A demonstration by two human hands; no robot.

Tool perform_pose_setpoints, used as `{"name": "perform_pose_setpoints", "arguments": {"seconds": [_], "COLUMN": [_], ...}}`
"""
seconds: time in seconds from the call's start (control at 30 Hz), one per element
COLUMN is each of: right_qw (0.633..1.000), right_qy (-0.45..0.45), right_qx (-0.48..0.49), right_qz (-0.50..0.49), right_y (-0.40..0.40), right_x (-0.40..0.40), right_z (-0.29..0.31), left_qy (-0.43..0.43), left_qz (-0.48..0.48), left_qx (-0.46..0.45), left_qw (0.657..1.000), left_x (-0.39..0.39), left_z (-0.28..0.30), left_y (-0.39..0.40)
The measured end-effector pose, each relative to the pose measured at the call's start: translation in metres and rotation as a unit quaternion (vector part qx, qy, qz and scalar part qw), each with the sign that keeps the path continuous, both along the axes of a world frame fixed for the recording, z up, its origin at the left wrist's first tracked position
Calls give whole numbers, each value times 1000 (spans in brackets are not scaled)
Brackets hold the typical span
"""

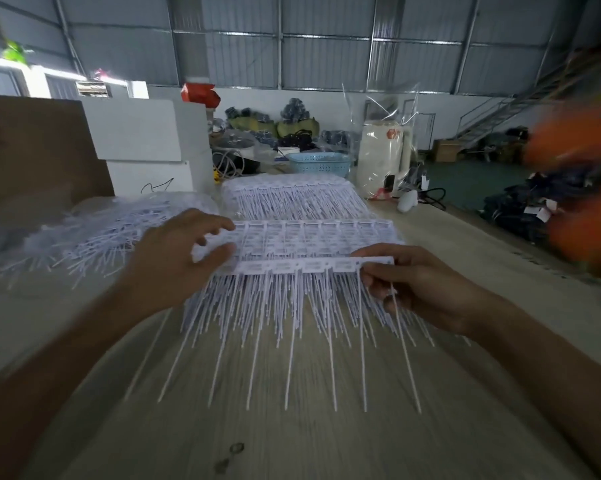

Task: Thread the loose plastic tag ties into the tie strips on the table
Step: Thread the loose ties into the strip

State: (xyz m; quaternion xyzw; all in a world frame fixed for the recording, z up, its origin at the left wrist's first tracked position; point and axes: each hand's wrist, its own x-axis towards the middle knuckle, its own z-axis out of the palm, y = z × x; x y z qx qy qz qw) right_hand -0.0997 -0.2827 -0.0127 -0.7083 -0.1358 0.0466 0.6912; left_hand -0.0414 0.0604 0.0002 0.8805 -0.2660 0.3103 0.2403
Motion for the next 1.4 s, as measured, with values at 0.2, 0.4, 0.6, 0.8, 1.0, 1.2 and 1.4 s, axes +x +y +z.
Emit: {"name": "perform_pose_setpoints", "arguments": {"seconds": [0.2, 0.4, 0.6, 0.8, 1.0, 1.2, 1.4], "right_qw": [998, 999, 997, 968, 893, 892, 830], "right_qy": [39, 32, -9, -167, -317, -321, -321], "right_qx": [25, -17, -77, -181, -308, -296, -390], "right_qz": [34, 11, -28, -53, -85, -117, -235], "right_y": [35, 42, 38, 41, 40, 37, 21], "right_x": [-10, -14, -16, -22, -22, -19, -9], "right_z": [-15, -15, -9, -3, -2, -4, -4], "left_qy": [84, -14, -52, -68, -44, -25, -75], "left_qz": [-121, -79, -52, -64, -74, -104, -136], "left_qx": [85, 76, 122, 134, 114, 61, 82], "left_qw": [985, 994, 990, 987, 990, 992, 984], "left_x": [-35, -44, -46, -49, -50, -47, -54], "left_z": [-21, -33, -32, -35, -37, -35, -39], "left_y": [-58, -78, -80, -83, -87, -87, -89]}}
